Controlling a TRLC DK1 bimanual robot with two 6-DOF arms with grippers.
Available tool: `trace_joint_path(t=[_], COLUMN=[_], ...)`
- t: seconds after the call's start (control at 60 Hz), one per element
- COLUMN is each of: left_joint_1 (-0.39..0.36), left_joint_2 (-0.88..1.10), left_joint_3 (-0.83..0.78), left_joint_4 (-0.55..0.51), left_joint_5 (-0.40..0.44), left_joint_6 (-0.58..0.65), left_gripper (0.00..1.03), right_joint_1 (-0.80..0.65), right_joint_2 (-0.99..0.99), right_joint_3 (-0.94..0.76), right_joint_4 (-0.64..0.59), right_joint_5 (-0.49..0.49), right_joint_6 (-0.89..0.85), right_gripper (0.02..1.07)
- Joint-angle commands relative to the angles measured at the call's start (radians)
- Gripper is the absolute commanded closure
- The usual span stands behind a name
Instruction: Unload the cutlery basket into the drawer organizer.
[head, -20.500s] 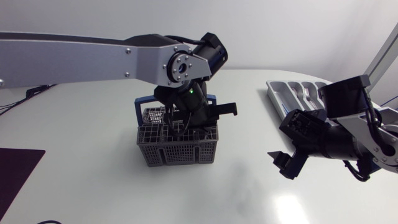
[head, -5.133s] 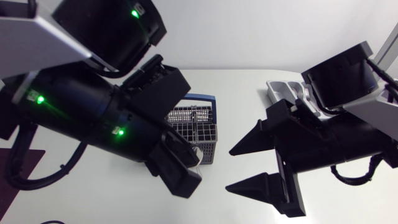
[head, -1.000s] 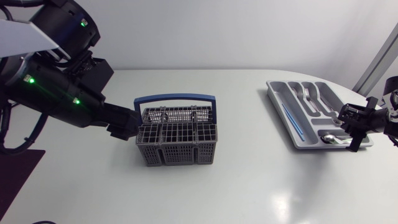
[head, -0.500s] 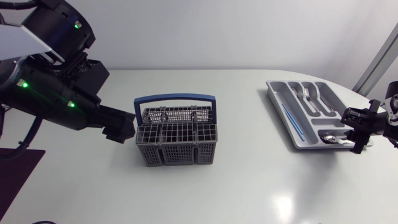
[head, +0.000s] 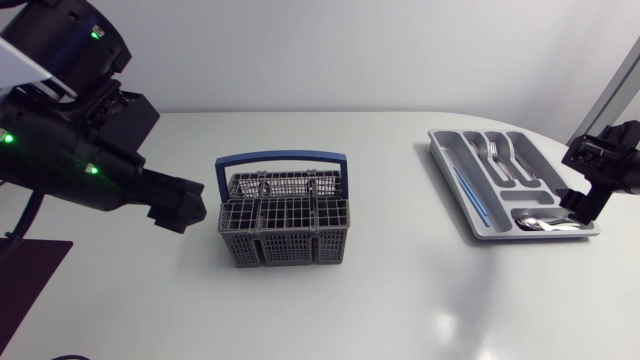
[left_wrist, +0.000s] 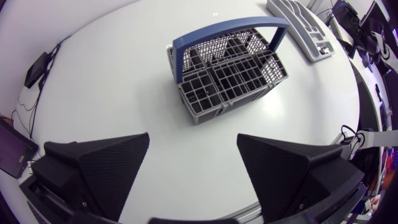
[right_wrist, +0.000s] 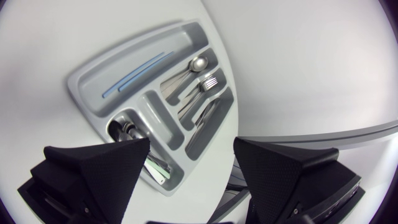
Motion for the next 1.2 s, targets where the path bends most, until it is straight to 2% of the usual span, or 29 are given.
trace_joint_path(t=[0.0, 0.2, 0.333, 0.45, 0.5, 0.6, 0.867, 1.017, 1.183], left_joint_1=[0.018, 0.074, 0.105, 0.137, 0.151, 0.176, 0.234, 0.255, 0.255], left_joint_2=[-0.029, -0.069, -0.1, -0.129, -0.14, -0.161, -0.224, -0.248, -0.284], left_joint_3=[-0.02, -0.038, -0.046, -0.065, -0.071, -0.083, -0.129, -0.155, -0.195], left_joint_4=[-0.019, -0.019, -0.017, -0.017, -0.015, -0.012, 0.008, 0.031, 0.07], left_joint_5=[-0.016, -0.023, -0.024, -0.024, -0.024, -0.024, -0.033, -0.036, -0.069], left_joint_6=[0.031, 0.077, 0.105, 0.132, 0.146, 0.166, 0.215, 0.229, 0.246], left_gripper=[0.05, 0.05, 0.05, 0.05, 0.05, 0.05, 0.05, 0.05, 0.05], right_joint_1=[0.033, 0.102, 0.171, 0.23, 0.236, 0.246, 0.311, 0.372, 0.395], right_joint_2=[-0.071, -0.198, -0.22, -0.269, -0.296, -0.345, -0.548, -0.615, -0.698], right_joint_3=[-0.027, -0.032, -0.024, -0.045, -0.048, -0.047, -0.145, -0.174, -0.223], right_joint_4=[-0.048, -0.118, -0.267, -0.298, -0.253, -0.244, -0.092, -0.085, -0.039], right_joint_5=[-0.006, -0.017, -0.031, -0.021, 0.017, 0.018, 0.086, 0.15, 0.152], right_joint_6=[0.088, 0.278, 0.278, 0.294, 0.377, 0.436, 0.663, 0.725, 0.726], right_gripper=[0.06, 0.06, 0.06, 0.06, 0.06, 0.06, 0.06, 0.06, 0.06])
